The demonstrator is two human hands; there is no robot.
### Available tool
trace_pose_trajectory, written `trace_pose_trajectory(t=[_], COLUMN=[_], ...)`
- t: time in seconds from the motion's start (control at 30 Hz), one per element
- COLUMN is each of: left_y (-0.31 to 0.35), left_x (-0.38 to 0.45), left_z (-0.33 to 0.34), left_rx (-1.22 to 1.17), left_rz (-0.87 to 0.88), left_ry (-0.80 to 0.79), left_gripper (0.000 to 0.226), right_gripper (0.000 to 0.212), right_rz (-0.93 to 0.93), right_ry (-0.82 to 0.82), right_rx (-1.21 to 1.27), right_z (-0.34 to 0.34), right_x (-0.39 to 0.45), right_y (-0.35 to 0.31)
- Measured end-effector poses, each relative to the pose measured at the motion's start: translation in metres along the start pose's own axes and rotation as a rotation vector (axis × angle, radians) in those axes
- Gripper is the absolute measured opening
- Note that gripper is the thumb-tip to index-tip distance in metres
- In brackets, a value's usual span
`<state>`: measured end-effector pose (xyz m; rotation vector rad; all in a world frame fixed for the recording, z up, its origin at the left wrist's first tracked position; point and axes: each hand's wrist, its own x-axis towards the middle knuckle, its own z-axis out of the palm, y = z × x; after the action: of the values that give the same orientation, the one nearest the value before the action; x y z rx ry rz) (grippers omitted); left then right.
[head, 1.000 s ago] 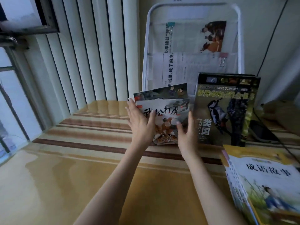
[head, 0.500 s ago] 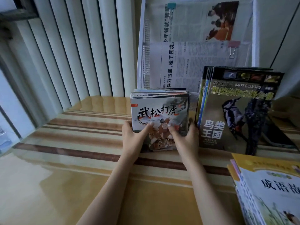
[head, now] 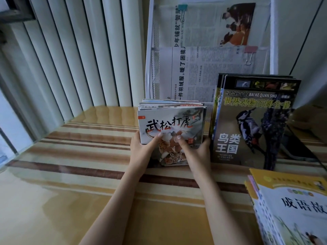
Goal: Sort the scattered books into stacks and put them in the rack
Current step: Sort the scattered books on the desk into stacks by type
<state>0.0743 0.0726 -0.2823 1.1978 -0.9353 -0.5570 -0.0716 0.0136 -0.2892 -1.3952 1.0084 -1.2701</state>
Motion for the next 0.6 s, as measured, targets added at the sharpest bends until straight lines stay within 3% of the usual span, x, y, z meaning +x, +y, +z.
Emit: trace_pose_trajectory(t=[0.1, 0.23, 0.33, 0.47, 0.6], left_y=[-0.002, 0.001, 0.008, 0.026, 0.048], left_x=[0.001, 0.0, -0.009, -0.029, -0.062], left_z=[-0.001, -0.002, 0.001, 0.0, -0.023], left_rx=[-0.033, -0.051, -0.063, -0.02, 0.063], left_rz=[-0.01, -0.01, 0.022, 0.081, 0.15], left_ry=[0.017, 0.034, 0.094, 0.237, 0.281], left_gripper=[0.075, 0.076, 0.06, 0.042, 0.049], right_gripper=[0.103, 0.099, 0.096, 0.069, 0.08], right_rz=[-0.022, -0.074, -0.087, -0.099, -0.151], right_ry=[0.043, 0.051, -0.025, -0.14, -0.234], right_rx=[-0.015, 0.048, 0.097, 0.118, 0.16], right_z=[0.002, -0.001, -0.001, 0.004, 0.006], right_x=[-0.001, -0.002, -0.001, -0.016, -0.052], right_y=[0.001, -0.001, -0.004, -0.016, -0.031])
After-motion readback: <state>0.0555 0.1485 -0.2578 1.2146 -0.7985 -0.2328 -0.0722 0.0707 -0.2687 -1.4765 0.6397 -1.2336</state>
